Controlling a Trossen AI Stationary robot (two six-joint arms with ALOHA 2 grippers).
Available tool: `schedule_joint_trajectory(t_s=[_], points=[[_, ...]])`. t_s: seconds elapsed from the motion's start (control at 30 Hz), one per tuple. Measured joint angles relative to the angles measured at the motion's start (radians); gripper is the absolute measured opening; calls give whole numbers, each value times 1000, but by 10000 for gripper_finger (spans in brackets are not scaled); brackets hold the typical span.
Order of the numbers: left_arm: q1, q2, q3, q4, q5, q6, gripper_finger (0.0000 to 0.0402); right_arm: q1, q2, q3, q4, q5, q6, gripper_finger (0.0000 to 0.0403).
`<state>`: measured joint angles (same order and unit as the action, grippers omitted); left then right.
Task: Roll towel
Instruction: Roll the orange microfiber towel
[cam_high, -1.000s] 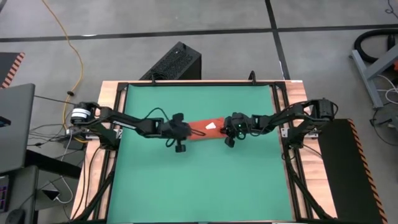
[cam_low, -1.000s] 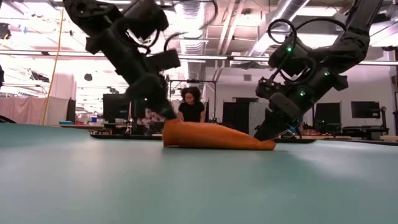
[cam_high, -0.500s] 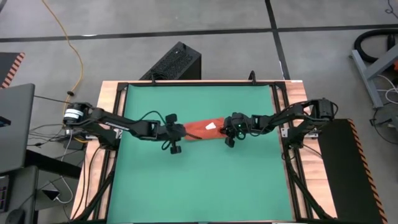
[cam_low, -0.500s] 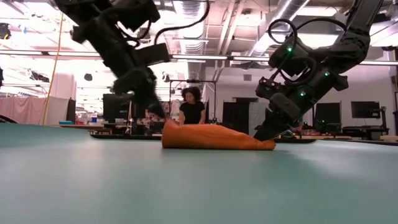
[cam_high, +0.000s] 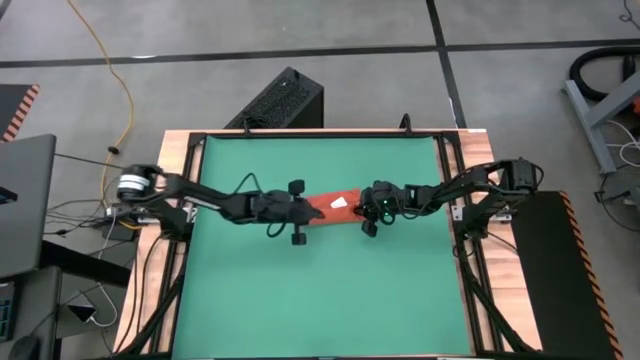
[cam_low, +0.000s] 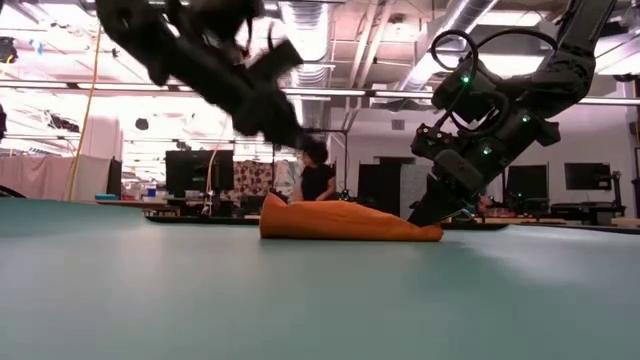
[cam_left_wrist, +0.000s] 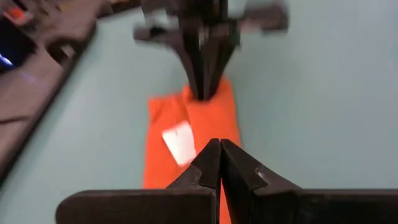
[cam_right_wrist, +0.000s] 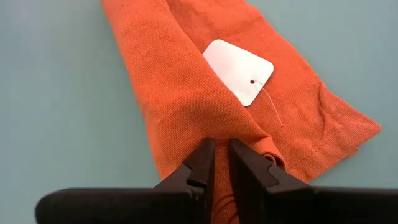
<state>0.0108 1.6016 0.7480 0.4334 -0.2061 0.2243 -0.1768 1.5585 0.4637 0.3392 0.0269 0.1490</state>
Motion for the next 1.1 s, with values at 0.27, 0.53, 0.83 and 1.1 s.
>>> schedule_joint_trajectory(t_s=[0.27, 0.53, 0.83, 1.1], points=[[59, 163, 0, -3, 36, -61, 0, 0, 0, 0, -1, 0, 0, 70], [60, 169, 0, -148, 19, -133, 0, 0, 0, 0, -10, -1, 0, 70], [60, 171, 0, -226, 17, -182, 0, 0, -37, -3, 13, -1, -30, 70], [58, 194, -9, -255, 10, -209, 0, 5, -193, -4, 32, -23, -184, 70]])
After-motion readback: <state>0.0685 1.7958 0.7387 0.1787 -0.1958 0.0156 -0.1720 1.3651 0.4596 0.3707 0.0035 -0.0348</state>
